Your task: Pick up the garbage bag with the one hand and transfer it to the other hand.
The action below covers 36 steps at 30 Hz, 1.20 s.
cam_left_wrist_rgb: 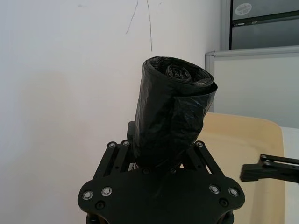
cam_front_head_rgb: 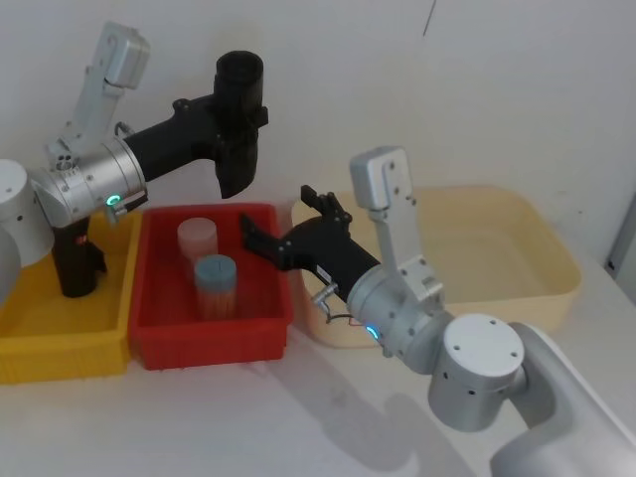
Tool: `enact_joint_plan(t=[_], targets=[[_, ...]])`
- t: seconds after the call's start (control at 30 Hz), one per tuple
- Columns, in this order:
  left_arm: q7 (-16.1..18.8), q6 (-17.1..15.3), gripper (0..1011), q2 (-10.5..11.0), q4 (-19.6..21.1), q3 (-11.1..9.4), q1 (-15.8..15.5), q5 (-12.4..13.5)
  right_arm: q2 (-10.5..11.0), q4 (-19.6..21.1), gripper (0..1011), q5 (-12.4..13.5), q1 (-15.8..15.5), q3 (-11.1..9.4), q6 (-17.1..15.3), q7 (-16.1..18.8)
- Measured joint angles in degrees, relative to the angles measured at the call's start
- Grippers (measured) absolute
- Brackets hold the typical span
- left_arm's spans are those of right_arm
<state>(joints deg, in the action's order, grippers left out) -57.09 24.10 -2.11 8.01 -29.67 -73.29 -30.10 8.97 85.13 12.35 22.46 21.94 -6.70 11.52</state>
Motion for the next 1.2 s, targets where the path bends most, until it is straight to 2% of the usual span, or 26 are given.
enact_joint_plan(t=[0.6,1.2], targets=[[0.0,0.0,403,0.0,0.0,0.0,0.0,0.0,-5.1,-9.1,1001,-2.1,6.5,1.2,0.7,-0.6],[0.0,0.0,403,0.0,0.0,0.0,0.0,0.0,-8.8,-19.8,1001,-3.4,13.2,0.1,2.8,-2.0]])
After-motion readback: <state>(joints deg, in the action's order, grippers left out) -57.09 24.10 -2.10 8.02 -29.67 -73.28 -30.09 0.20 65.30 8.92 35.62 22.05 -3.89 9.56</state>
